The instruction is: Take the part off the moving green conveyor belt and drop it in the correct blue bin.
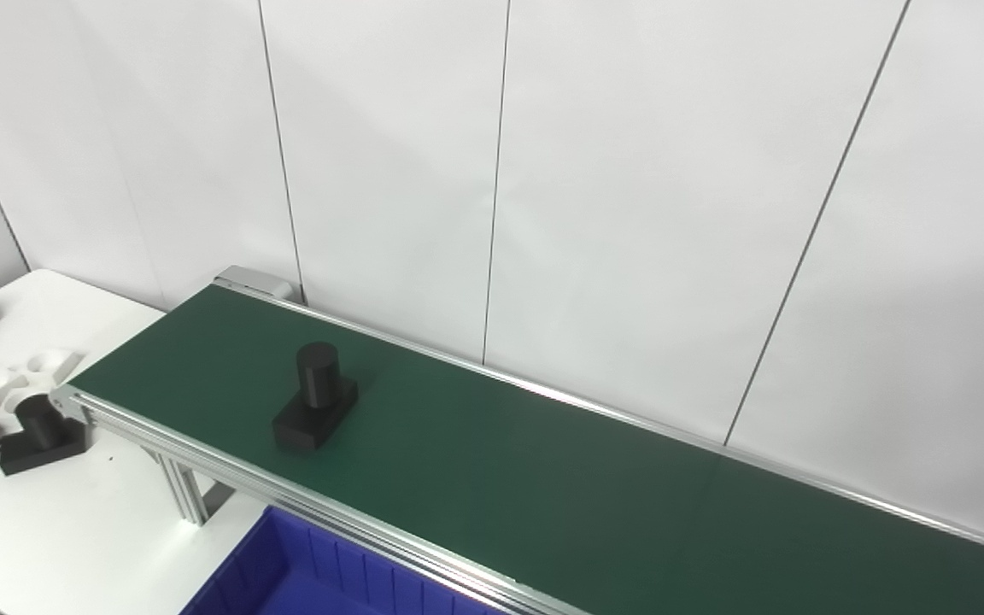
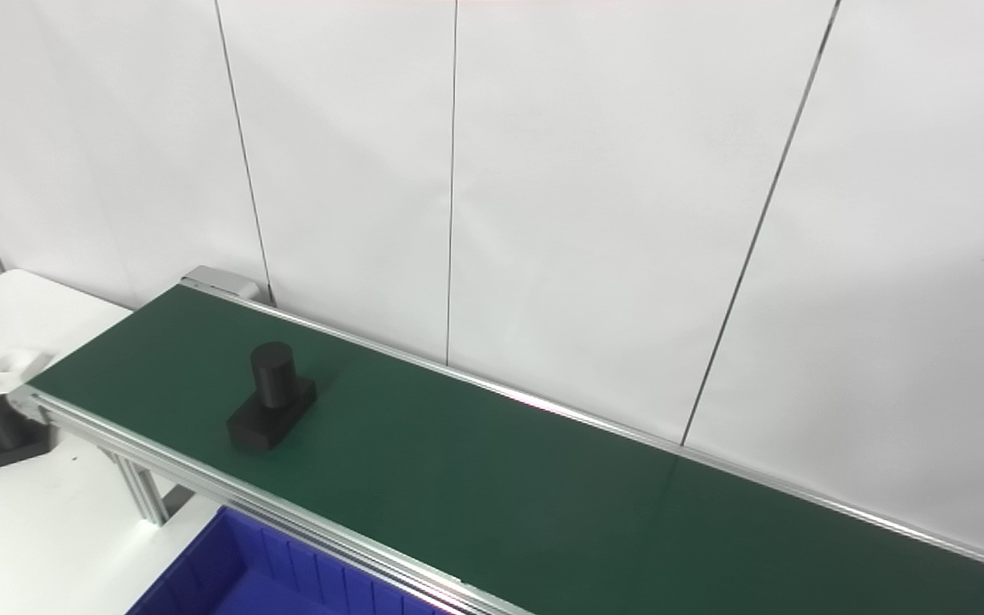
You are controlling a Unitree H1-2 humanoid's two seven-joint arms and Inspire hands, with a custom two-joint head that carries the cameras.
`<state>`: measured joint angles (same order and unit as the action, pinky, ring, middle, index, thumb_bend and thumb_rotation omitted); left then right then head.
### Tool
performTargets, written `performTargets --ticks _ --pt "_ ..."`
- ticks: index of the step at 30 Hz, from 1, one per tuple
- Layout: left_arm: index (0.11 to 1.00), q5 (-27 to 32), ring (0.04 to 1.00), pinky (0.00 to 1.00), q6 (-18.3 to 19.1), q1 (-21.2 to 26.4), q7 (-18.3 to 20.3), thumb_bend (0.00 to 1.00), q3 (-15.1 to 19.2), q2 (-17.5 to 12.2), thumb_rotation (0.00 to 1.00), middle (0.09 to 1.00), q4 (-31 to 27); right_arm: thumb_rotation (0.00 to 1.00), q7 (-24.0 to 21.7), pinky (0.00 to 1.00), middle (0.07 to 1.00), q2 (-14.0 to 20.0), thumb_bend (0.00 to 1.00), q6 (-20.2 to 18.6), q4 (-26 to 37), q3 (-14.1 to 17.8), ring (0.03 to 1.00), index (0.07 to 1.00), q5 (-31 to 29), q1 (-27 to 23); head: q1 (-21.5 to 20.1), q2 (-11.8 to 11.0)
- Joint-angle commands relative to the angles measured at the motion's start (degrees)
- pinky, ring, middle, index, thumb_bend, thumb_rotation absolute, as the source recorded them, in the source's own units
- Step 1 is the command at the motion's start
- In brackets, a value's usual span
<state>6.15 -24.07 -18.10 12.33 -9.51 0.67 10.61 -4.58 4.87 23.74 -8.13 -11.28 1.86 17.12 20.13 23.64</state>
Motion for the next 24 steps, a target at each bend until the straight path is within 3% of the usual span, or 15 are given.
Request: performTargets --ticks 1,4,7,15,24 --pt "0.724 0.1 0.664 0.58 -1.9 0.3 0.1 0.89 -0.2 0.5 0.26 0.702 -2.0 0.45 0.5 0.53 0.72 -0.1 0.3 3.2 3.1 0.0 0.642 0.777 0.3 0.2 0.0 0.2" --pt "0.725 0.0 0.664 0.58 -1.7 0.1 0.1 0.89 -0.2 0.4 0.26 0.702 -2.4 0.47 0.7 0.53 0.717 0.3 0.32 3.2 5.5 -0.3 0.637 0.771 1.0 1.0 -0.2 0.4" --pt "0.725 0.0 0.655 0.58 -1.6 -0.1 0.1 0.89 -0.2 0.4 0.26 0.698 -2.7 0.37 0.3 0.51 0.702 1.3 0.3 3.2 10.3 -0.9 0.628 0.753 1.3 2.0 -0.9 0.8" --pt "0.724 1.3 0.65 0.58 -1.6 -0.1 0.6 0.88 -0.1 0.1 0.23 0.696 -3.1 0.28 0.2 0.52 0.704 1.6 0.35 3.0 21.6 -0.8 0.652 0.739 2.2 4.0 -4.4 1.4" --pt "0.724 0.4 0.645 0.57 -2.4 0.9 0.5 0.88 0.3 -0.1 0.24 0.693 -1.5 0.27 -1.0 0.54 0.724 2.1 0.37 -6.9 35.6 2.1 0.673 0.762 5.8 2.2 -5.6 1.1"
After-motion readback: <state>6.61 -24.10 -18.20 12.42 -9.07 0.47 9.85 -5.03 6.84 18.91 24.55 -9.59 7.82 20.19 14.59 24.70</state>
